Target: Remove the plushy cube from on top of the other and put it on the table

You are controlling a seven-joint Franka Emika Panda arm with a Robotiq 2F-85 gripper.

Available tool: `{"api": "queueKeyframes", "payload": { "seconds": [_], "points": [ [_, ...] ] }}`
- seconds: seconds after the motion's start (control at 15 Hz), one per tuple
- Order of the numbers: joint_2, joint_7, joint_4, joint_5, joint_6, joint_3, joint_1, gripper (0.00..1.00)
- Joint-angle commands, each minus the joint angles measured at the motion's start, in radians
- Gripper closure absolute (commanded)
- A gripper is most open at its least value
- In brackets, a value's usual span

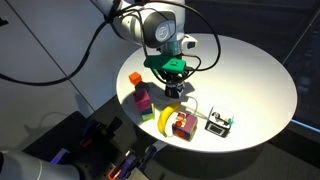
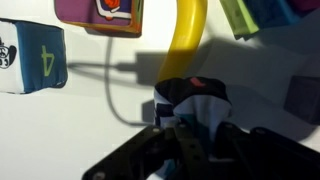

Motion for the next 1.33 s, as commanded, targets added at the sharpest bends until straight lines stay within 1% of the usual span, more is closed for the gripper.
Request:
{"api": "queueKeyframes", "payload": {
  "seconds": [0.0,0.4,0.6,0.87,1.27],
  "points": [
    [0.066,0.064,0.078,-0.010,0.008,0.014,0.006,0.93],
    [0.169,0.147,0.199,-0.016,-0.008,0.013,0.028,0.92],
    [0.213,0.216,0.247,-0.010,-0.020,0.005,0.042,0.92],
    [0.251,0.264,0.275,-0.007,-0.020,0.005,0.048,0.92],
    [0.293,0.241,0.277,-0.031,-0.014,0.005,0.048,0.91]
  ]
}}
